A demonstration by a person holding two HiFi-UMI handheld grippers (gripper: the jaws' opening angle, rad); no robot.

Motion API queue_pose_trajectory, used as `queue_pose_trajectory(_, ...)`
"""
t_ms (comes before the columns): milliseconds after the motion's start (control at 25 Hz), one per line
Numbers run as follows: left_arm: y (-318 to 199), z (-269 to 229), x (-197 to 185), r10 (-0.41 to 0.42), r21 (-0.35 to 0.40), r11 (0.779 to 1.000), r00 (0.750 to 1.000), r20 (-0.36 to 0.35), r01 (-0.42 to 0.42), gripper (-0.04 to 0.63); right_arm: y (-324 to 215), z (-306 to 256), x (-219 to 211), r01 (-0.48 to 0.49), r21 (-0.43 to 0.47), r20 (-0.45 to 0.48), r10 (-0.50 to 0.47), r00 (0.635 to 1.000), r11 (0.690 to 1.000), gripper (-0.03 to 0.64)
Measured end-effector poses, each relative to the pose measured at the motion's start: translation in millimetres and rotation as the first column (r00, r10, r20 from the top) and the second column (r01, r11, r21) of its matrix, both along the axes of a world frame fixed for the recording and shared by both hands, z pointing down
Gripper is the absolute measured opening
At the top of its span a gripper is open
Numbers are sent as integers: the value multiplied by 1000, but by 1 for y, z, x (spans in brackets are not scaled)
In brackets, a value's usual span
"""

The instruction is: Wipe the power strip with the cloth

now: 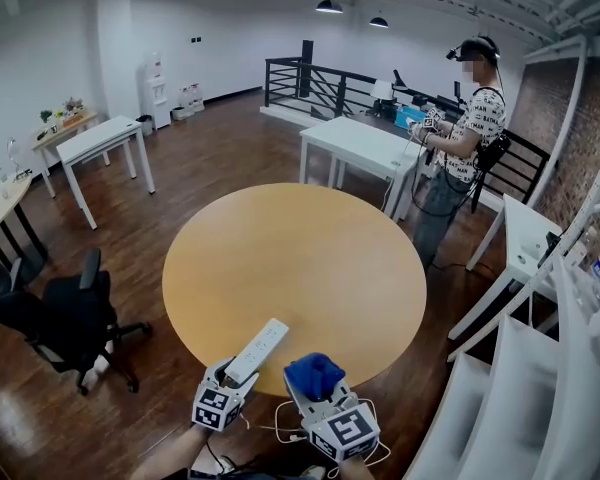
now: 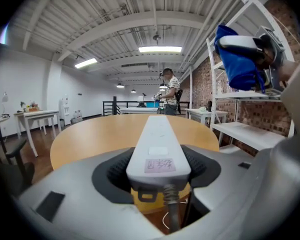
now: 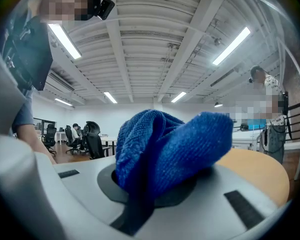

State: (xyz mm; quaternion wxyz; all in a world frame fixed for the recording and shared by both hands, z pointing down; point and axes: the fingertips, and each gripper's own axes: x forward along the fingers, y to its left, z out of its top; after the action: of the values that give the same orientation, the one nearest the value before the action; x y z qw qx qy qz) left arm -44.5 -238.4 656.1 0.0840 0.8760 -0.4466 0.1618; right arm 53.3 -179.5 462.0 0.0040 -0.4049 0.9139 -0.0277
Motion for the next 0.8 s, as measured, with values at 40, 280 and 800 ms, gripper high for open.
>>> queue_pose_trajectory(40,1,-12,4,14,28,1000,1000,-5,-14,293,1,-3,-1,4,7,1,-4,1000,1000,54)
queue_pose_trajectory(280,13,-102,28,106,166,982,992,-73,-93,293,4,-28,-10,29,41,1,-30,1000,999,54)
queue_pose_trajectory(800,43,-234,52,192,382,910,981,-38,-163,293,3,-104,-32,74,147,48,-82,996,986,54)
